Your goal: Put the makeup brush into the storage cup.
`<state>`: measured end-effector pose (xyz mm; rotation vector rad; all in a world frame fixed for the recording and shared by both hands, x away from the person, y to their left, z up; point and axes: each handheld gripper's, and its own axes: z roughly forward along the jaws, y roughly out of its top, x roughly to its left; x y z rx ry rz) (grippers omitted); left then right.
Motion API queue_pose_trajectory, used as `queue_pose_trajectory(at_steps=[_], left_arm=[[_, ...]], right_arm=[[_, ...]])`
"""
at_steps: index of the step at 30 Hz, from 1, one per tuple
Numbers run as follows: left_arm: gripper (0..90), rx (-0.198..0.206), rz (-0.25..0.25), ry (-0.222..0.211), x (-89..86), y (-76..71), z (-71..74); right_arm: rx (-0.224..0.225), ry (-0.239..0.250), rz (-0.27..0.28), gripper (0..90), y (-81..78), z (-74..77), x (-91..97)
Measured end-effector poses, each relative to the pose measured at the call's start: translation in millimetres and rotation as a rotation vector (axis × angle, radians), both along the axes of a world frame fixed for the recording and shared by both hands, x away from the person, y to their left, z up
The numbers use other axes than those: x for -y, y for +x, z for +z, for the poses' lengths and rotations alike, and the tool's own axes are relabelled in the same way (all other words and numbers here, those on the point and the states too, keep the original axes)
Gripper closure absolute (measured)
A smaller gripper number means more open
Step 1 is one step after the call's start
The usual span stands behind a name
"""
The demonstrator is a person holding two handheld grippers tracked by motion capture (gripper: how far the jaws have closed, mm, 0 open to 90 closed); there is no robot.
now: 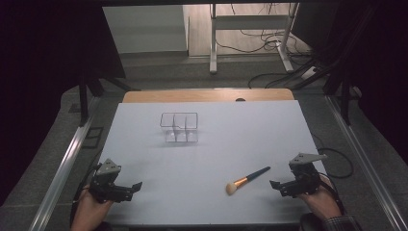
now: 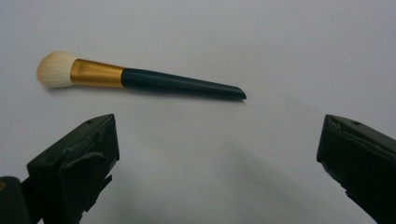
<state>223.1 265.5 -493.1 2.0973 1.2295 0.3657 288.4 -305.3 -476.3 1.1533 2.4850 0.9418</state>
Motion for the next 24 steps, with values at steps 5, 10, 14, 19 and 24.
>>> queue_pose_trajectory(at_steps=[5, 10, 14, 19, 24], left_arm=[[1.3, -0.005, 0.012, -0.003, -0.6, -0.3, 1.0], [1.6, -0.021, 0.016, -0.005, 1.2, 0.9, 1.2], [1.4, -0.018, 0.014, -0.004, 1.5, 1.1, 1.5], [1.4, -0.017, 0.017, -0.004, 1.2, 1.1, 1.5], [1.2, -0.01, 0.015, 0.008, 1.8, 0.6, 1.1]], right_arm=[[0.001, -0.008, 0.005, 0.0, 0.0, -0.5, -0.8], [0.004, -0.009, 0.001, 0.0, -0.5, -0.5, 0.2], [-0.001, -0.018, 0.002, 0.0, -1.0, -0.7, -0.5], [-0.002, -0.032, 0.011, 0.0, -1.5, -1.2, -1.8], [-0.005, -0.045, 0.011, 0.0, -1.1, -1.7, -3.1]])
